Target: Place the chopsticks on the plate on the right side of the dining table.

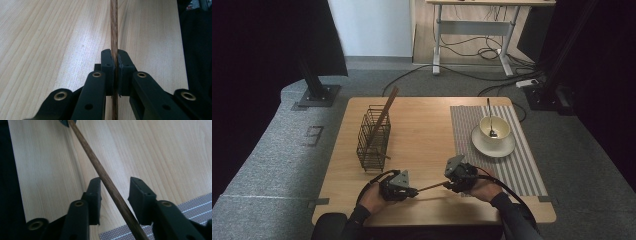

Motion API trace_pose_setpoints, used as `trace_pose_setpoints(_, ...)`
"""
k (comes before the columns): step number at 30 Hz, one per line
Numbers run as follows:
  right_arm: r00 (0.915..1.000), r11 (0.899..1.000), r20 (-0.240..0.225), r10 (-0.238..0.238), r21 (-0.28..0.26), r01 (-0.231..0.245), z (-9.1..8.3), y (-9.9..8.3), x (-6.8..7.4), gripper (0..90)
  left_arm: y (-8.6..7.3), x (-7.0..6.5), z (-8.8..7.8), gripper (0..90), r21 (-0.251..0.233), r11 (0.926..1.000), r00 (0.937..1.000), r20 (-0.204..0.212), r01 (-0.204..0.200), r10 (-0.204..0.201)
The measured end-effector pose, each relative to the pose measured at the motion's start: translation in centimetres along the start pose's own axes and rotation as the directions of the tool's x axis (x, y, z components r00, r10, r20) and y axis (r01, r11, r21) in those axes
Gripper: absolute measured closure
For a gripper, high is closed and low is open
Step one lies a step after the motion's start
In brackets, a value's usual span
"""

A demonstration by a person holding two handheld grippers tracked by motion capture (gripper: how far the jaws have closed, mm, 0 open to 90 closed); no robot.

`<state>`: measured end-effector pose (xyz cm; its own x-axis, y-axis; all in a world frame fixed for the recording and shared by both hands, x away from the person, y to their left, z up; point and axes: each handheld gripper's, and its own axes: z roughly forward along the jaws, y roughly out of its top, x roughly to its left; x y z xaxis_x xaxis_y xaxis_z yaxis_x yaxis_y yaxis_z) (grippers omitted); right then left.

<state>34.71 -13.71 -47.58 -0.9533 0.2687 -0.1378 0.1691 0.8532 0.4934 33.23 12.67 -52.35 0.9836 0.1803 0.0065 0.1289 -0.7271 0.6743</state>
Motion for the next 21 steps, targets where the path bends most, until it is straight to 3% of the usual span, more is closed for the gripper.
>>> trace_pose_setpoints(6, 0.9997, 1.000, -0.001, -0.025, 0.012, 0.025, 0.1, 0.0, 0.2, 67.8, 0.0, 0.0, 0.0, 84.9, 0.001, 1.0000, 1.0000, 0.001, -0.005, 0.005)
trace_pose_setpoints(10, 0.9987, 0.999, -0.036, -0.036, 0.026, 0.037, 0.0, -0.1, 0.3, 71.7, -0.1, 0.0, 0.0, 83.3, -0.006, 1.0000, 0.9999, -0.011, -0.004, 0.004)
trace_pose_setpoints(18, 0.9893, 0.997, -0.129, -0.069, 0.023, 0.072, -0.3, -0.1, 1.1, 82.6, -0.3, 0.4, -0.2, 73.8, -0.047, 0.9986, 0.9963, -0.081, 0.024, -0.028)
trace_pose_setpoints(21, 0.9896, 0.997, -0.122, -0.076, 0.017, 0.079, -0.2, 0.0, 1.4, 82.8, -0.4, 0.5, -0.2, 68.3, -0.070, 0.9966, 0.9948, -0.088, 0.044, -0.050)
